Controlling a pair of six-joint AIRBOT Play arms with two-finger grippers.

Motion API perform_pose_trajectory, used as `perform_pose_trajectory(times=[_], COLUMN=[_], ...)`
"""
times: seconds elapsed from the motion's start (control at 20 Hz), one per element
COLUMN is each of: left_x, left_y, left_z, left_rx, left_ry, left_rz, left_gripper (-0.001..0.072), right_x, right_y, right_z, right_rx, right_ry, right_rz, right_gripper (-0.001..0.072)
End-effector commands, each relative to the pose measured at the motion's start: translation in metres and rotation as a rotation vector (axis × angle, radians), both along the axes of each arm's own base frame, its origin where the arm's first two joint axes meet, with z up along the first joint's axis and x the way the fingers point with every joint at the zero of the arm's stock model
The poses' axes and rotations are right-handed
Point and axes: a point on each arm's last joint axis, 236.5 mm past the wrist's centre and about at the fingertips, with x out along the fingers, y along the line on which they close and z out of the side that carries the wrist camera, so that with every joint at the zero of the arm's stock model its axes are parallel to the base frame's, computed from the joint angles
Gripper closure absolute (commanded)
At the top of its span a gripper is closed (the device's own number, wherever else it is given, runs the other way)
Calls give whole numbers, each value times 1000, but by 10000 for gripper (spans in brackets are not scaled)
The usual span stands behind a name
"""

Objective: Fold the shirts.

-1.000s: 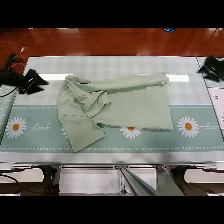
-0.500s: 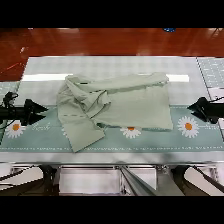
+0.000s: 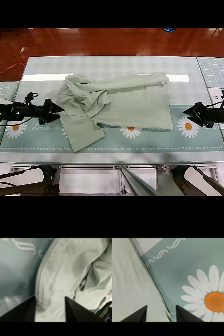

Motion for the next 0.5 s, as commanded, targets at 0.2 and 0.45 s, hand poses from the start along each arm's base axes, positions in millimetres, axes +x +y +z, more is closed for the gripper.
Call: perform_pose_trajectory(times=[0.2,0.45], left_x=[18,20], left_y=[-11,-10], left_z=[6,8], left_rx=[37,39], left_ry=[-44,-52], left_rz=[-72,-77], left_gripper=[682,682], right_x=[-49,-93], right_y=[-10,17], right_z=[-23,-50], right_rx=[-69,10], right_ry=[204,329], right_rz=[53,105], right_gripper=[306,306])
